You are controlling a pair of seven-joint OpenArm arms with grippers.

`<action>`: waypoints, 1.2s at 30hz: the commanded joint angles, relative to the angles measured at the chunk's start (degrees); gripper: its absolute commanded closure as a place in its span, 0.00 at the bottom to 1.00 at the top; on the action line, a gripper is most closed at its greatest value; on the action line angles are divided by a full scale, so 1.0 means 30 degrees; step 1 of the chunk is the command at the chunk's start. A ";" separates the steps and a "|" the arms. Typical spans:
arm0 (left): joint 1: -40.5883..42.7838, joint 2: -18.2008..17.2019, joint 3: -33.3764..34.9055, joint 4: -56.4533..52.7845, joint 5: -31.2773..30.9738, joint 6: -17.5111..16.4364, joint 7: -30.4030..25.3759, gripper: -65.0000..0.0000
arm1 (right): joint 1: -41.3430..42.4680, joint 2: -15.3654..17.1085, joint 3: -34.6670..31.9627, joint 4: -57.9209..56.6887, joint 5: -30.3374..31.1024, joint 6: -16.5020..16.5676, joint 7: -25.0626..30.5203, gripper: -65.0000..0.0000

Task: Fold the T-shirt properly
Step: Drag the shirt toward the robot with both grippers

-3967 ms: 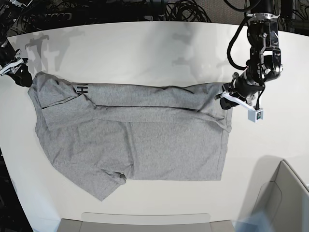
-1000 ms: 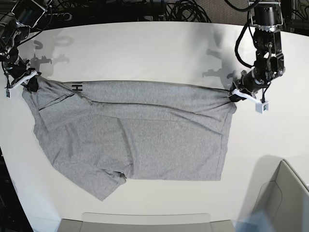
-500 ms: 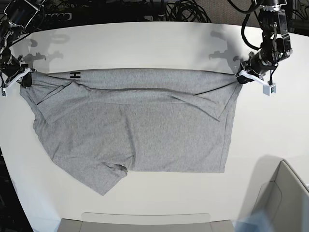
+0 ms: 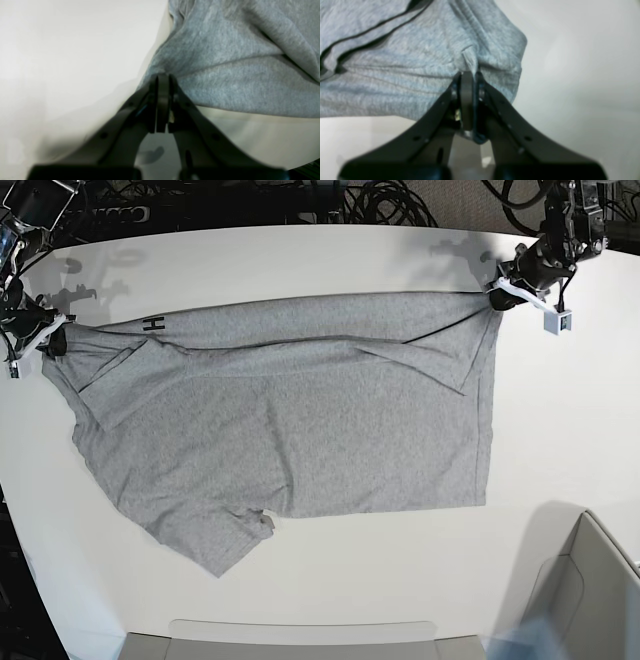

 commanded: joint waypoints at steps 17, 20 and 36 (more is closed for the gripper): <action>0.2860 -0.0121 -0.2857 0.3692 0.1971 0.1247 0.3540 0.96 | -0.2540 -0.0321 0.0130 0.3957 -0.1009 0.0201 -0.1993 1.00; 0.2860 -0.0121 -0.3677 0.4483 0.1971 0.1247 0.4244 0.89 | -0.2627 -0.0614 0.1038 0.5393 -0.1009 0.0201 -0.2023 1.00; 0.2743 -0.0121 -0.3794 0.4571 0.1971 0.1247 0.4332 0.87 | -0.3038 -0.0820 0.1390 0.8001 -0.2328 0.0201 -0.4719 1.00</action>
